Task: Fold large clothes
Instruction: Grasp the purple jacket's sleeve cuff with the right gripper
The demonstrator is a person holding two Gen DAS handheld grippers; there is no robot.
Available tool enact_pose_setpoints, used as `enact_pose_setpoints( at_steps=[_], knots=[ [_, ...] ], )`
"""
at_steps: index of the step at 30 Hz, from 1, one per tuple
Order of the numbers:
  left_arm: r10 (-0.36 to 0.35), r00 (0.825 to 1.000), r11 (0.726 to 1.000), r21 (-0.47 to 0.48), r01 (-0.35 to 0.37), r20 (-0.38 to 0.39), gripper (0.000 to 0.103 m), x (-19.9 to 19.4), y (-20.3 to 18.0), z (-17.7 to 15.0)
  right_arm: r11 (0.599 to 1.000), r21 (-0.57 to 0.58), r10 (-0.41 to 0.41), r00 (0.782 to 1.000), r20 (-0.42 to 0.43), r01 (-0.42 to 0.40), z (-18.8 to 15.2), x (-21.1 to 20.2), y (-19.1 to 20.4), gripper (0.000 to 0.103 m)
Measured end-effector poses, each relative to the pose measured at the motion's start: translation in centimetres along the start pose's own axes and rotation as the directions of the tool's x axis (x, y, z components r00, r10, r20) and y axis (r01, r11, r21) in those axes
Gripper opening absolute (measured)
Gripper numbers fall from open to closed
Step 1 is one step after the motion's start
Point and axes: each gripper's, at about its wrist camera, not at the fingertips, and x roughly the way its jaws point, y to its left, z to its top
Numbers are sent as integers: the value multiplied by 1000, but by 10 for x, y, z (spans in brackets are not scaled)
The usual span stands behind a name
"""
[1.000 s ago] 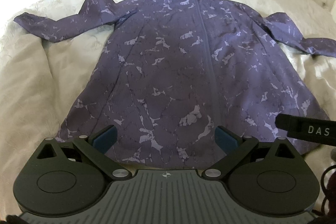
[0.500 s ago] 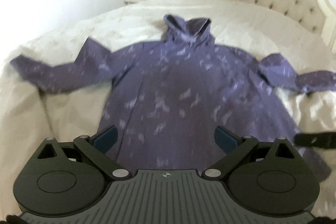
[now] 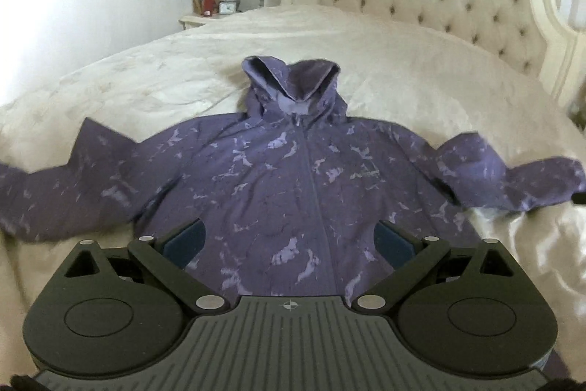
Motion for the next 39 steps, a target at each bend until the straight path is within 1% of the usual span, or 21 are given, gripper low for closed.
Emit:
enact_pose_setpoints(
  at_steps=[3,6,8,11,16,17,18,19,21,22,24,25,26,28,32,36,39],
  knots=[
    [-4,1000,1000,23,4,-18,100,16,-4,2,996,30,-87,996,13,87,15,21,-34,91],
    [-4,999,999,37,5,-45,100,30,-7,3,987,76,-144,989,33,141,25,37,-67,89],
    [-5,998,999,43,8,-63,100,40,-8,2,977,156,-149,988,27,143,30,45,-91,87],
    [7,995,999,48,-2,-95,100,54,-6,0,955,267,-142,990,22,131,34,58,-113,86],
    [26,990,999,46,-20,-136,100,70,3,-4,928,350,-147,988,38,124,34,74,-133,86],
    [30,989,999,47,-23,-142,100,73,5,-5,921,369,-147,989,35,124,35,76,-137,81],
    [33,988,999,47,-26,-148,100,77,7,-5,914,385,-146,989,30,123,35,79,-139,74],
    [36,988,999,46,-29,-153,100,79,9,-5,907,400,-150,988,24,128,34,81,-140,69],
    [41,986,998,43,-35,-160,100,83,13,-7,900,413,-158,987,17,137,35,87,-143,56],
    [42,985,998,42,-36,-165,100,85,15,-8,901,411,-159,987,26,135,35,88,-142,51],
    [42,984,998,44,-35,-176,100,89,20,-10,909,390,-178,983,49,145,38,87,-137,33],
    [42,983,998,47,-34,-181,100,92,23,-10,915,370,-195,979,56,161,41,85,-132,29],
    [40,982,998,50,-31,-186,100,93,26,-11,922,342,-211,976,61,179,44,83,-124,23],
    [36,981,998,53,-27,-192,100,97,32,-13,933,297,-234,970,74,202,51,79,-111,21],
    [22,979,999,46,-13,-205,100,104,50,-13,956,224,-225,965,132,192,71,61,-79,18],
    [10,978,999,40,-1,-207,100,112,71,-6,977,146,-179,965,191,153,94,41,-35,17],
    [13,982,1000,31,-8,-187,100,120,87,-4,991,78,-125,966,226,110,109,31,6,17]
  ],
)
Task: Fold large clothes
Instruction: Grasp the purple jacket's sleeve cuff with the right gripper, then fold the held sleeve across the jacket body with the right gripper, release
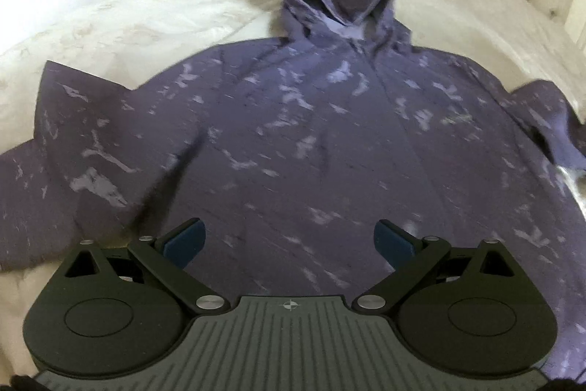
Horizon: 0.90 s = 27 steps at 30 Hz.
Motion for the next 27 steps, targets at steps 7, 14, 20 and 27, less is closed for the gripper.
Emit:
enact_pose_setpoints(
  at_steps=[7,14,20,27],
  knots=[
    [-29,998,997,-77,33,48,100,11,32,-22,965,-181,196,980,24,-188,10,-20,116,17],
    [-74,993,992,-97,83,89,100,-6,53,-23,847,-300,455,890,-20,-440,-16,-32,232,16],
    [-94,988,971,-208,119,126,100,-16,79,-23,729,-322,609,787,-98,-604,-53,-27,306,16],
    [-115,979,951,-266,157,166,100,-23,95,-24,637,-343,656,719,-228,-690,-115,-8,352,17]
  ],
)
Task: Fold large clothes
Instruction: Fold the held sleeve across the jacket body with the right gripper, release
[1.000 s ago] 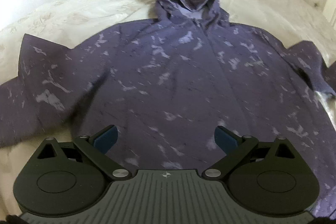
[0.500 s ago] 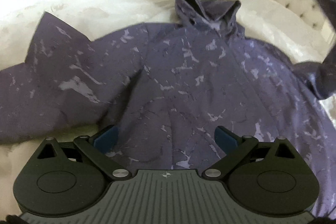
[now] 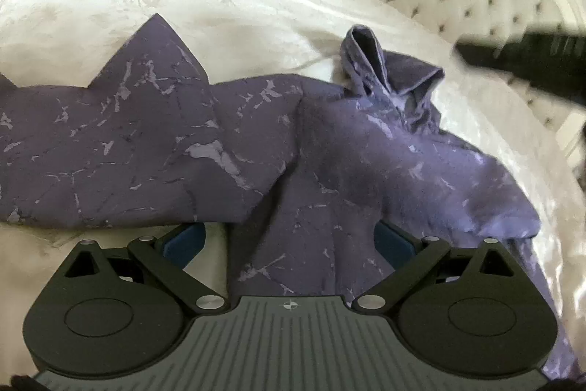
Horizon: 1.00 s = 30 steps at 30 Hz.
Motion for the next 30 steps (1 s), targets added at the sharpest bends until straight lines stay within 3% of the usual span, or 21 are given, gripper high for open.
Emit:
enact_pose_setpoints(
  at_steps=[5,6,9,12,15,19,21,23,25,27,30],
  knots=[
    [-16,999,999,-27,17,34,100,-7,7,2,1000,-4,19,994,-105,-20,-43,10,11,27],
    [-18,999,999,-33,19,35,100,-6,8,2,1000,-11,10,993,-115,-12,-49,9,8,34],
    [-16,999,999,-31,17,35,100,-4,8,1,999,-31,-45,993,-105,42,-61,0,-5,56],
    [-11,999,1000,1,11,40,100,-2,1,-1,990,-18,-139,986,-90,138,-66,-16,-33,56],
    [-18,999,999,30,17,42,100,-1,-4,-4,965,19,-261,963,-64,262,-70,-34,-67,57],
    [-21,999,998,52,19,38,100,4,-7,-7,902,77,-424,905,-36,425,-77,-54,-112,57],
    [-21,999,998,58,19,31,100,6,-8,-9,875,85,-474,879,-50,477,-84,-59,-130,60],
    [-16,1000,998,67,14,24,100,9,-9,-11,866,90,-483,870,-98,491,-95,-61,-144,60],
    [-4,1000,997,75,4,8,100,15,-9,-13,870,100,-466,872,-152,483,-110,-61,-154,60],
    [12,1000,997,79,-11,-17,100,23,-9,-17,890,106,-419,888,-188,443,-127,-61,-158,60],
    [46,998,994,104,-41,-40,100,34,-9,-24,918,88,-368,913,-177,387,-144,-67,-154,61]
  ],
)
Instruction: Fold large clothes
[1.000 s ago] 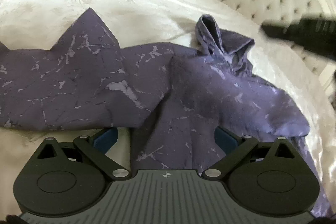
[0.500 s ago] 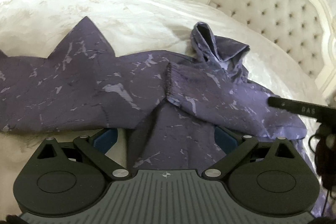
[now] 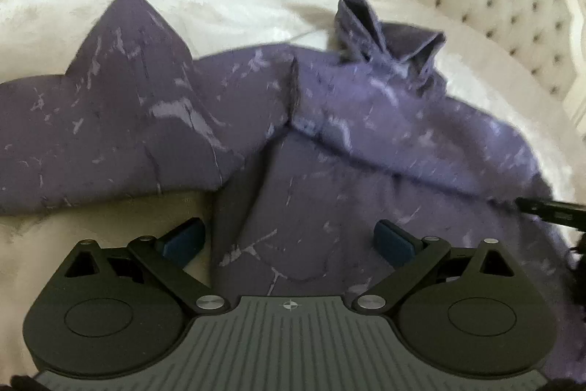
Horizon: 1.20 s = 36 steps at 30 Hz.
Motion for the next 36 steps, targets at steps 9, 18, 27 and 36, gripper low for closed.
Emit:
enact_pose_setpoints(
  at_steps=[9,18,27,36],
  knots=[
    [98,993,984,142,-106,62,102,5,-21,-19,992,-54,115,991,74,-111,-5,-28,-13,65],
    [50,999,971,233,-53,16,101,-31,-74,14,906,369,144,972,186,-205,36,-16,-121,66],
    [68,996,973,218,-79,60,101,12,-114,41,861,457,167,973,157,-221,57,41,-164,52],
    [150,988,969,194,-155,40,103,67,-90,22,862,444,207,969,135,-245,50,71,-161,51]
  ],
)
